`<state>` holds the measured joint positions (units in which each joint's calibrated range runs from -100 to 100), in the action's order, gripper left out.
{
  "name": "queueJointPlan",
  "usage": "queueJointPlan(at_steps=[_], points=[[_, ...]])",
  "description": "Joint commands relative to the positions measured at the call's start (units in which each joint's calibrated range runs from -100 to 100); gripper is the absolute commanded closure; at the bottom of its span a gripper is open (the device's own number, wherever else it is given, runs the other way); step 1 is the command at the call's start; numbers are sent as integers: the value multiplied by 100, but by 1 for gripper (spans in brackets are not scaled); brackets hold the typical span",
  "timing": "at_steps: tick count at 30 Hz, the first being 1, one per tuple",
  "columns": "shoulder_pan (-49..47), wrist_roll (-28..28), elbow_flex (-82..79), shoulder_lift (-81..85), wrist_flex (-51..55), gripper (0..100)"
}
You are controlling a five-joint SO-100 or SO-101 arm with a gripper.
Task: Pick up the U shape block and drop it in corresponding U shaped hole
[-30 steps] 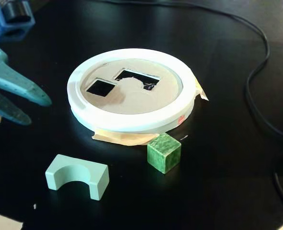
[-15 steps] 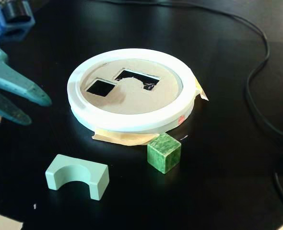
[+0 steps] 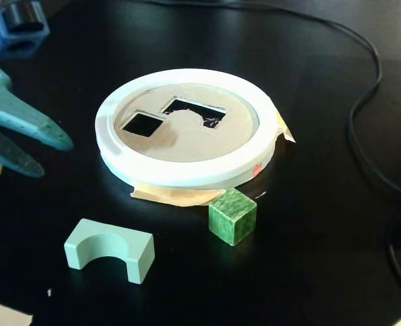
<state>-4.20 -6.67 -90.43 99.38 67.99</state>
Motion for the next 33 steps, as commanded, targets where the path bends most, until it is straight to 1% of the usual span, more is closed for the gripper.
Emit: queueJointPlan(at_steps=[1, 21, 26, 31, 33], points=[[107, 10, 27, 62, -121, 26], [-92, -49, 237, 62, -241, 27], [-654, -54, 1084, 62, -342, 27], [-679, -410, 1921, -914, -412, 27], [-679, -562, 2486, -1890, -482, 27]])
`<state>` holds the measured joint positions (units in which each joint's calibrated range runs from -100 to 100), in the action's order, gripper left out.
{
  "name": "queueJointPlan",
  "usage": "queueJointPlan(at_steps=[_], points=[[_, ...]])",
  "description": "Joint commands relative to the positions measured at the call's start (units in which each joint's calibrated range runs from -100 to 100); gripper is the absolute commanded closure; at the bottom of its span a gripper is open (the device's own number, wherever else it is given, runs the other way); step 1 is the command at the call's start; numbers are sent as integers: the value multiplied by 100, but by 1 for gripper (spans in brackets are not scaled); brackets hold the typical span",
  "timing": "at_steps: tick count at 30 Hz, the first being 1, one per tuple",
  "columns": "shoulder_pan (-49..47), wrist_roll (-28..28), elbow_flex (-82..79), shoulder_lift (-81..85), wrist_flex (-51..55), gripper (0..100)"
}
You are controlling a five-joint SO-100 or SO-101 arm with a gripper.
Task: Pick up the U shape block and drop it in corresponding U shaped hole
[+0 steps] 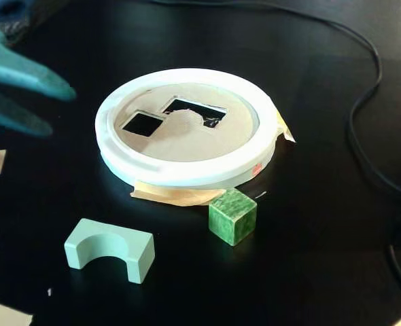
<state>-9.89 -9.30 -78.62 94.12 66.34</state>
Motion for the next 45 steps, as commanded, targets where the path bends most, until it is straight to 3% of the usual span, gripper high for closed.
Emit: queueJointPlan(at_steps=[1, 9, 14, 17, 25, 30, 45], points=[[-110, -352, 1569, -1740, -367, 27], [-97, -1104, 4711, -6326, -498, 27], [40, -1753, 5613, -7884, -498, 27], [90, -2046, 5695, -7911, -678, 27], [427, -2149, 5649, -7589, -769, 27], [939, -2823, 4839, -7544, -769, 27], [440, -3346, 4001, -7598, -508, 27]])
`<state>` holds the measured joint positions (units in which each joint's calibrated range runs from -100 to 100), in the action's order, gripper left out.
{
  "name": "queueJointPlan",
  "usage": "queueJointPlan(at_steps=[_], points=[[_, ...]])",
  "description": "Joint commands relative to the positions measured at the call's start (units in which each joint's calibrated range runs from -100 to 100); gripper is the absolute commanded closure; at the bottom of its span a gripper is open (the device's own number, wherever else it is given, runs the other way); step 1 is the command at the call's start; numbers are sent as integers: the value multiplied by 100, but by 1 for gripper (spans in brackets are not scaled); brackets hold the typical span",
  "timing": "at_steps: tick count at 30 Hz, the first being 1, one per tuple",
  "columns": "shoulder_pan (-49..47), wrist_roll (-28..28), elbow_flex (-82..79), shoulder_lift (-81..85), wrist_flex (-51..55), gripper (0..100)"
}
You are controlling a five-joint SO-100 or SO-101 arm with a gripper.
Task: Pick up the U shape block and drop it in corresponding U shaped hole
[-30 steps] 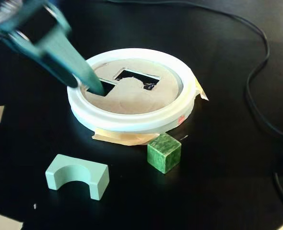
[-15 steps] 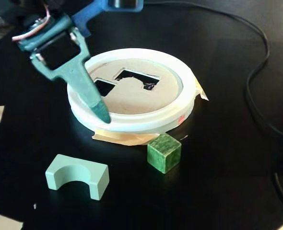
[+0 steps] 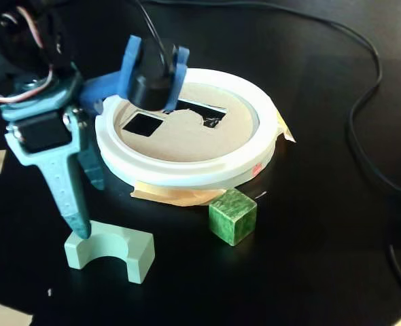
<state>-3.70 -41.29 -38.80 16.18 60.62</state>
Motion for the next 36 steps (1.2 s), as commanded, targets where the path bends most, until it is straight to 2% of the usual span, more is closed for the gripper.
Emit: queueJointPlan(at_steps=[1, 10, 19, 36], points=[[-230, -195, 9, 186, 64, 27], [-280, -230, 73, -593, -36, 28], [-280, -234, 109, -915, -66, 46], [-292, -234, 109, -924, -76, 46]])
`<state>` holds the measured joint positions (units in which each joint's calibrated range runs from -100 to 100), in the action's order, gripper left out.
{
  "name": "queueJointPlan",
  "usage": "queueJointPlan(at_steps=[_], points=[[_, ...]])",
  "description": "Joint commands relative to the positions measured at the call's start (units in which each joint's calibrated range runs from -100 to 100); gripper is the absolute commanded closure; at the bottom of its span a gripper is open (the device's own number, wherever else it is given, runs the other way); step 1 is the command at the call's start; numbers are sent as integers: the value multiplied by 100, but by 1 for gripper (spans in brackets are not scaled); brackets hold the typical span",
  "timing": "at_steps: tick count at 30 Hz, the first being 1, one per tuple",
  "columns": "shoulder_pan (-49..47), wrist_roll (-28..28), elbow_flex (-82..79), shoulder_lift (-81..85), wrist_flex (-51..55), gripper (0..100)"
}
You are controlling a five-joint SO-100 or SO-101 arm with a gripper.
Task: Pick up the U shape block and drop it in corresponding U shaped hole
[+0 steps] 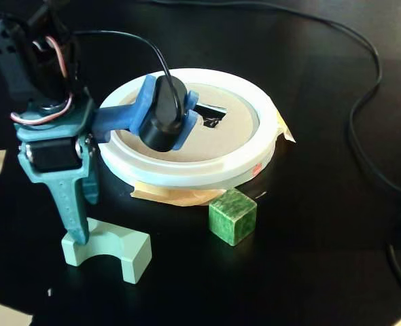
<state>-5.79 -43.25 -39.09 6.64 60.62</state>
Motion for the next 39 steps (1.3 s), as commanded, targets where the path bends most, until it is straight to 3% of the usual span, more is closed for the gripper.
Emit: queueJointPlan(at_steps=[1, 7, 23, 32, 39], points=[[-82, -39, 139, 30, -96, 46], [-70, -34, 48, 12, -728, 46], [-70, -29, 212, -543, -738, 47], [-57, 10, 221, -481, -738, 89], [-45, 10, 221, -463, -738, 98]])
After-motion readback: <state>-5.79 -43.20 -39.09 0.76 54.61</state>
